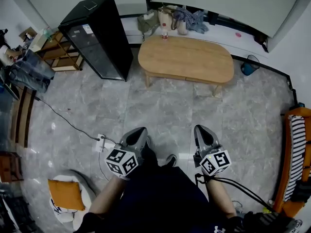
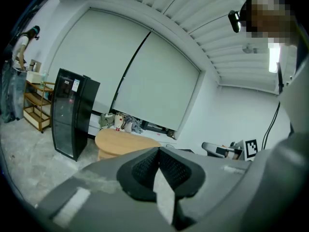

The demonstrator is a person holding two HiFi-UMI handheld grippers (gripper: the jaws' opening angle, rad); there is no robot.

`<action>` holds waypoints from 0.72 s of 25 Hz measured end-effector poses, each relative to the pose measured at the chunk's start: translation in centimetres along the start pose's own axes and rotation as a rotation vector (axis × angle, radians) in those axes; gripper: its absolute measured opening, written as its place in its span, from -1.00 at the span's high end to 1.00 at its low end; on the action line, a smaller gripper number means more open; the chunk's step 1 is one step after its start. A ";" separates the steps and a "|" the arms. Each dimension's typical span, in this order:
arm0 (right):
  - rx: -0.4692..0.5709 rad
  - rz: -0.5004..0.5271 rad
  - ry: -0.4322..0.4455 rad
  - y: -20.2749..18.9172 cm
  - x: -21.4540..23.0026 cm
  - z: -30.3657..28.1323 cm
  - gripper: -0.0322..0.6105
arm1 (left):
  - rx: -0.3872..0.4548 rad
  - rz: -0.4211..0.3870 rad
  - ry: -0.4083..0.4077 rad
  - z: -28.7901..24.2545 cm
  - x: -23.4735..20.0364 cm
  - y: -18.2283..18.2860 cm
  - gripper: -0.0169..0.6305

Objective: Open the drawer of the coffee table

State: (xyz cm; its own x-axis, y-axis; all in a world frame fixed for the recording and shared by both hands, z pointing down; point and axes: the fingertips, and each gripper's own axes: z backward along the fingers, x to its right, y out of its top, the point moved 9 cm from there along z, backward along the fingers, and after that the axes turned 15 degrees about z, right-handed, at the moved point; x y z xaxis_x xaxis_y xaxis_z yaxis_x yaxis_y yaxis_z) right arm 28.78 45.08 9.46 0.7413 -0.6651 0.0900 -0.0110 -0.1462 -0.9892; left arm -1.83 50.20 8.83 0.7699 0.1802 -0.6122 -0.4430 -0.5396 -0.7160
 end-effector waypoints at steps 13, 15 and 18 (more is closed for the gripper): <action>-0.049 0.021 -0.046 2.5 0.6 -13.4 0.89 | -0.021 0.040 -0.058 -6.1 -9.5 9.7 0.94; -0.052 0.019 -0.070 3.1 0.5 -15.5 0.89 | -0.033 0.027 -0.078 -7.4 -11.1 11.7 0.94; -0.061 0.018 -0.107 3.6 0.4 -18.0 0.89 | -0.054 -0.014 -0.107 -9.1 -13.0 14.4 0.94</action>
State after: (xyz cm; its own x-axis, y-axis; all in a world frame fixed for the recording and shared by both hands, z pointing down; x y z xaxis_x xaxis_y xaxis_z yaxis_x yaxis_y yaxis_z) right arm 16.90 31.11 7.99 0.8079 -0.5866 0.0558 -0.0635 -0.1808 -0.9815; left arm -14.07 32.62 9.50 0.7214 0.2733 -0.6364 -0.4046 -0.5795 -0.7075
